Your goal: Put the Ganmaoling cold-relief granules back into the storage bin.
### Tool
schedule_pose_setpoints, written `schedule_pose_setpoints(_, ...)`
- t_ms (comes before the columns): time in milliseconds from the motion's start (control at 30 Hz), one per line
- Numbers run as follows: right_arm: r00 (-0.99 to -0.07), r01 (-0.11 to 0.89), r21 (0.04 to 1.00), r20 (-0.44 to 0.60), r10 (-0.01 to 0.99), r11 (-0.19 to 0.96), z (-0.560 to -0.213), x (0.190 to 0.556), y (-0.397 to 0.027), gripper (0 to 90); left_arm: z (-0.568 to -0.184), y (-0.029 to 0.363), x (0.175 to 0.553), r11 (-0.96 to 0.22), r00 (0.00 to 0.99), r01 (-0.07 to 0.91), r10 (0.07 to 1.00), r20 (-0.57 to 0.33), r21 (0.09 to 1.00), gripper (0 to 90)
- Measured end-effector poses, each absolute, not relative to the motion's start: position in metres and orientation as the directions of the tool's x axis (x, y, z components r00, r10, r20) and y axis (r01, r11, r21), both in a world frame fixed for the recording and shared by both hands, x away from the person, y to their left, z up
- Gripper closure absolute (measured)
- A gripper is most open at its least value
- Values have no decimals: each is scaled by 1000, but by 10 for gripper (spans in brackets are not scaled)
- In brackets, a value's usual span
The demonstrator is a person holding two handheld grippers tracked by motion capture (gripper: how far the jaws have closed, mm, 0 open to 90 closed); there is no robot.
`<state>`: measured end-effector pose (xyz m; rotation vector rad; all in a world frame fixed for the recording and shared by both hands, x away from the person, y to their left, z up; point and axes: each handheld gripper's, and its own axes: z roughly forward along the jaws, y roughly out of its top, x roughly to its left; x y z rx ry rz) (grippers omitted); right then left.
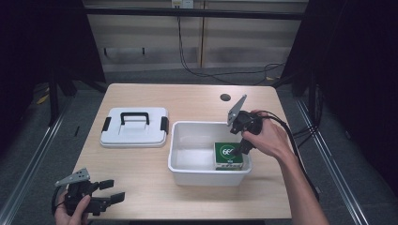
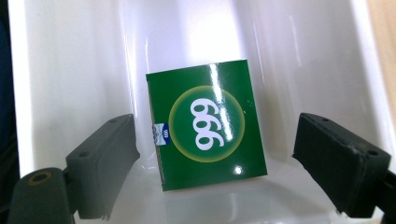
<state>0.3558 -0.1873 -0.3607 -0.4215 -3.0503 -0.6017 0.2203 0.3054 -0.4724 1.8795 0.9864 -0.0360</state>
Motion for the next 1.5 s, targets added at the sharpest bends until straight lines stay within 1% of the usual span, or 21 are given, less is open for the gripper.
schedule_pose_setpoints(167, -959, 273, 447, 58, 277, 852, -356, 352, -199, 130, -472, 306, 220, -194, 669, 640, 616, -416, 744, 162)
schedule_pose_setpoints(333, -954, 279, 494, 47, 296, 824, -355, 346, -209, 134, -472, 306, 220, -191, 670, 639, 615, -416, 746, 162)
schedule_pose_setpoints(400, -953, 279, 527, 50, 299, 802, -355, 344, -214, 139, -472, 307, 220, -191, 670, 637, 616, -414, 747, 162)
schedule_pose_setpoints(833, -918, 309, 659, 20, 395, 686, -345, 323, -245, 140, -472, 307, 220, -181, 664, 638, 621, -416, 748, 162)
schedule_pose_setpoints(967, -907, 324, 657, 11, 421, 681, -348, 315, -257, 141, -471, 308, 220, -174, 658, 641, 626, -419, 748, 162)
schedule_pose_setpoints(1200, -871, 372, 677, 19, 490, 634, -353, 300, -281, 150, -471, 307, 219, -172, 656, 641, 629, -417, 748, 162)
schedule_pose_setpoints(1433, -821, 412, 715, 24, 570, 564, -361, 282, -303, 158, -471, 307, 219, -172, 655, 641, 630, -417, 748, 162)
schedule_pose_setpoints(1500, -818, 420, 715, 31, 574, 559, -365, 278, -307, 161, -472, 307, 219, -171, 655, 642, 630, -418, 748, 162)
